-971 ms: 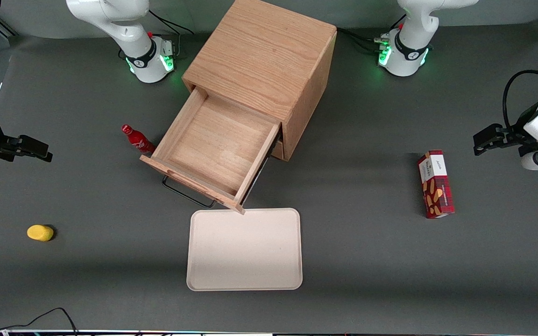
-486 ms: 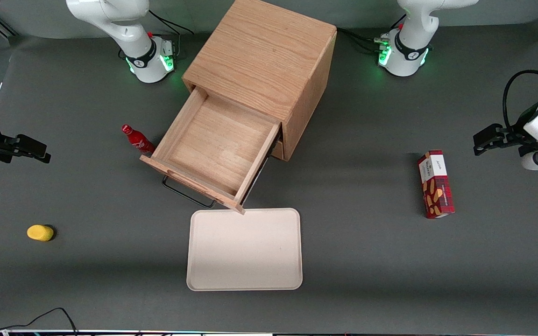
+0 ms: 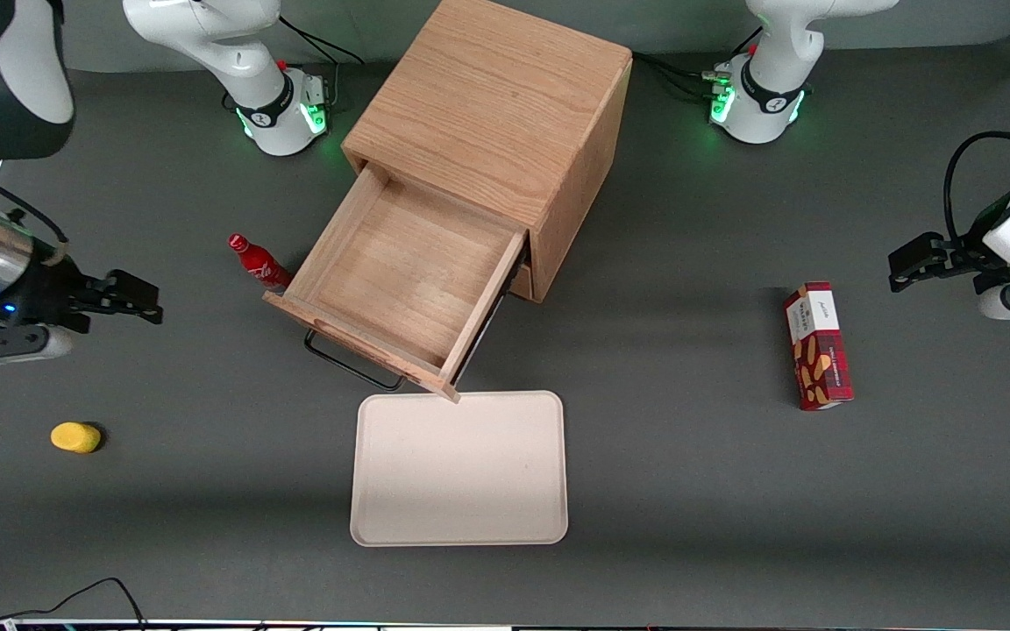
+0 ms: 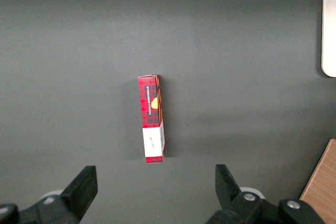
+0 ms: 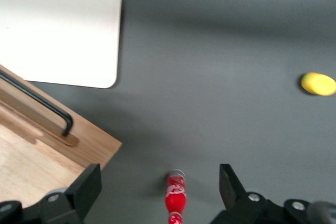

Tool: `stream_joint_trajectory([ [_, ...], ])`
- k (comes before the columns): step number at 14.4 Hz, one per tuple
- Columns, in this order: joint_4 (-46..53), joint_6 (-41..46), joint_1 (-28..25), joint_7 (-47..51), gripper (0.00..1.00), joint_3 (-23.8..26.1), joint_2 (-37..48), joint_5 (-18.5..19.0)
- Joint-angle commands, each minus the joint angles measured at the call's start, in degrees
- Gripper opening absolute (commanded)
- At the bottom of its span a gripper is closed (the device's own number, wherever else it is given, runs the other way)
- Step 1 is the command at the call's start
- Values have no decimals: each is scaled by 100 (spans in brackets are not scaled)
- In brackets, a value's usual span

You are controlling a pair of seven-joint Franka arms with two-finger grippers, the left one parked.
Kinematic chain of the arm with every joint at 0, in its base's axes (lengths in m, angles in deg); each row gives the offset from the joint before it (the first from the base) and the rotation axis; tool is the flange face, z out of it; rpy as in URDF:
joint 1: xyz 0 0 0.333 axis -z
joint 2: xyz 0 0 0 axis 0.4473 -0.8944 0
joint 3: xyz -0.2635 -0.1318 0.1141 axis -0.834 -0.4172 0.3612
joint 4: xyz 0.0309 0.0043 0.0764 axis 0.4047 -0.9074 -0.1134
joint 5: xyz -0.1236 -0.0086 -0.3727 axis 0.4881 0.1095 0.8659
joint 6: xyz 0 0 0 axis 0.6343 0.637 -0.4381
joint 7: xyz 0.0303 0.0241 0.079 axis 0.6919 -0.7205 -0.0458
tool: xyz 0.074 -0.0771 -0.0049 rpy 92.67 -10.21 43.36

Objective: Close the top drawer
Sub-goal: 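Move the right gripper toward the open drawer's front panel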

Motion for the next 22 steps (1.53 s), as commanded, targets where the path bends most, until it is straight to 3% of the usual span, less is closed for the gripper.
stream_joint_trajectory([
  [1, 682, 68, -329, -48, 100, -98, -505, -305],
  [10, 1237, -344, -1199, -57, 100, -124, -972, -490],
  [13, 1229, -485, -1227, -126, 100, -115, -1042, -560],
  [15, 1229, -494, -1174, -624, 100, -124, -1156, -692],
  [22, 1211, -837, -1209, -2568, 100, -388, -1464, -622],
])
